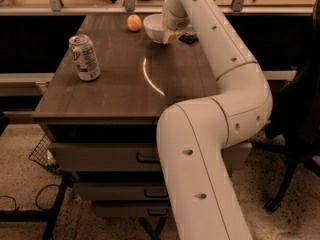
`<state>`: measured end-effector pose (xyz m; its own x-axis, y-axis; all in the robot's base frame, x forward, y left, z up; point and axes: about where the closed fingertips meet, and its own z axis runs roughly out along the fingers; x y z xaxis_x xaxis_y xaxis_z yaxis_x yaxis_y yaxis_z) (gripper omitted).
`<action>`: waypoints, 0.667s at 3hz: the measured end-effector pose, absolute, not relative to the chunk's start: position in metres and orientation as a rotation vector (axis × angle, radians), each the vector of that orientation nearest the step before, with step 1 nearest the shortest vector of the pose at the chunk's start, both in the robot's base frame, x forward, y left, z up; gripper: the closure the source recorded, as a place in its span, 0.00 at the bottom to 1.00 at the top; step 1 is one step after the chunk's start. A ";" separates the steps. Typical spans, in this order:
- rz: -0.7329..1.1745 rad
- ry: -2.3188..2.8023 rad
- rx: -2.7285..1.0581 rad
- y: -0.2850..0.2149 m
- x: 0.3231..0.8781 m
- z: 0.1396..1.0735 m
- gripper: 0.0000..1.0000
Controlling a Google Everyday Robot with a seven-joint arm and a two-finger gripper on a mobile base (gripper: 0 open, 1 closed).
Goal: Move white bowl near orange
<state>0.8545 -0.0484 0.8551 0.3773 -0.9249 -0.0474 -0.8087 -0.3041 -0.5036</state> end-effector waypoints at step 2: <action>-0.365 1.504 -2.209 -0.036 0.865 0.840 1.00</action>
Offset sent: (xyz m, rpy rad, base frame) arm 0.1351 0.0058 0.0274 -0.0593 0.0192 -0.0293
